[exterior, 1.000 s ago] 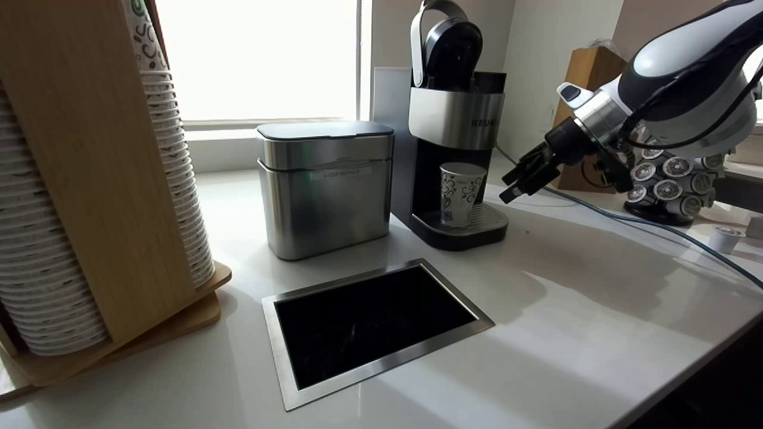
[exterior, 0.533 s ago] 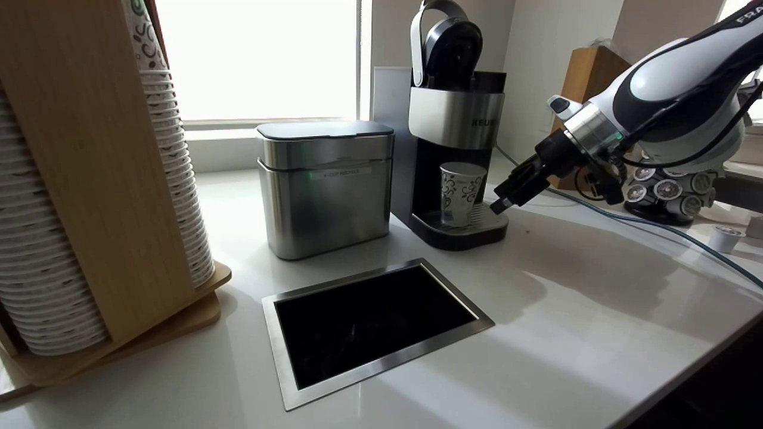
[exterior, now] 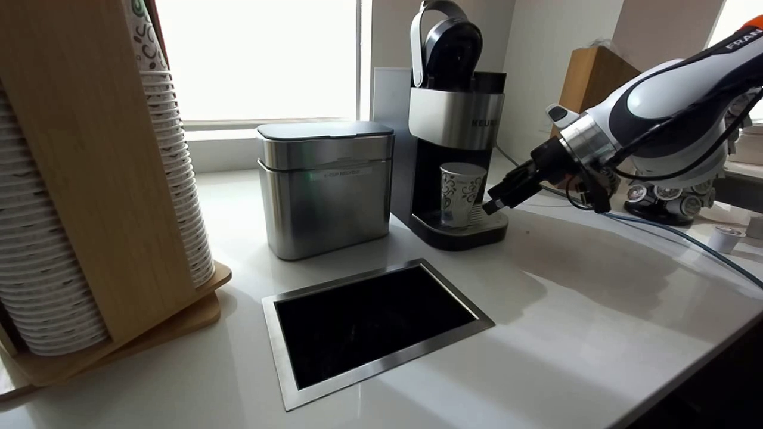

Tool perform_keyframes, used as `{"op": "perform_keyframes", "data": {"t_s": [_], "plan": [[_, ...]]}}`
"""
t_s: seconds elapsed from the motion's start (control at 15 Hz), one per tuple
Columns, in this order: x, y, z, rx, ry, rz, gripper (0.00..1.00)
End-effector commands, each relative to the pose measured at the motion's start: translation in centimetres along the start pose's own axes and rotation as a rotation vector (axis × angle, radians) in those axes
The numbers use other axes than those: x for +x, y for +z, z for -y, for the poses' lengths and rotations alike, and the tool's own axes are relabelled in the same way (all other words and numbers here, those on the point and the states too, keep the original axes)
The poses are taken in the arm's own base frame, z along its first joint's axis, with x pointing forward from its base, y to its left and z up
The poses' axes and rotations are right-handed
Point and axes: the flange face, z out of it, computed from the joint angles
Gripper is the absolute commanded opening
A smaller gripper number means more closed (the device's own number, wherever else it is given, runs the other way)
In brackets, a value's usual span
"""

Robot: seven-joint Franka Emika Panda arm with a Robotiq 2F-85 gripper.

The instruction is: Remove the cup from the coffee maker

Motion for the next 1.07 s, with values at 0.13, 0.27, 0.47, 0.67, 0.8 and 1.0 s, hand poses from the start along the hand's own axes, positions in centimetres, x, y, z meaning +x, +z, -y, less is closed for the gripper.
{"op": "perform_keyframes", "data": {"t_s": [0.13, 0.27, 0.47, 0.67, 0.8, 1.0], "plan": [[0.6, 1.6, -0.3, 0.038, 0.022, -0.070, 1.00], [1.0, 2.0, -0.5, 0.033, 0.019, -0.077, 1.00], [1.3, 2.5, -0.7, 0.040, 0.026, -0.083, 1.00], [1.5, 3.1, -0.6, 0.048, 0.025, -0.085, 1.00], [1.6, 3.4, -0.6, 0.052, 0.026, -0.085, 1.00], [1.8, 3.6, -0.9, 0.046, 0.032, -0.090, 0.84]]}}
